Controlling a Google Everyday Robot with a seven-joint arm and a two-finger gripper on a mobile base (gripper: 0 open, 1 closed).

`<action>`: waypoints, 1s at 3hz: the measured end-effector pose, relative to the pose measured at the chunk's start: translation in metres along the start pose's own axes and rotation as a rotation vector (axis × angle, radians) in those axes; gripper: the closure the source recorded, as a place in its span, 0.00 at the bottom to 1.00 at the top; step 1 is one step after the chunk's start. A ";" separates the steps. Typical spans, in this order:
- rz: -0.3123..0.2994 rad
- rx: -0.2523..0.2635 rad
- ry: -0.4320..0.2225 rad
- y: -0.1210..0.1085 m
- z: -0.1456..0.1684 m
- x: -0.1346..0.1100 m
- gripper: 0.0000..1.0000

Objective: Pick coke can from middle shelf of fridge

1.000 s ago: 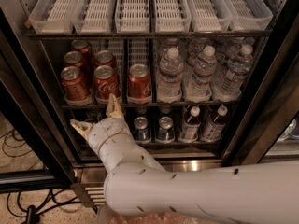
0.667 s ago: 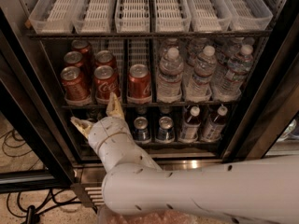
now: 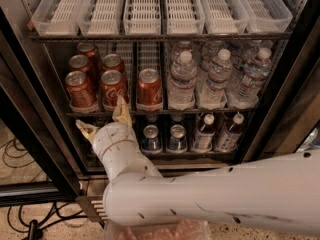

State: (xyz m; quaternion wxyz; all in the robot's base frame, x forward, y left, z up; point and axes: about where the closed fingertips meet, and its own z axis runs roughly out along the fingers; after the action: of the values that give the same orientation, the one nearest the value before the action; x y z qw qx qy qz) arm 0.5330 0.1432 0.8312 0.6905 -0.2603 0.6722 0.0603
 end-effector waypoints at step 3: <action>-0.015 0.117 -0.024 -0.026 0.022 -0.002 0.32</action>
Offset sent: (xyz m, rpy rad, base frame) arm 0.0326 -0.0139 0.0057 0.0062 -0.0624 -0.1178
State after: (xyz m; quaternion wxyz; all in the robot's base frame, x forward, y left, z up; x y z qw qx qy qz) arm 0.5635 0.1310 0.8391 0.7129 -0.2238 0.6643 0.0186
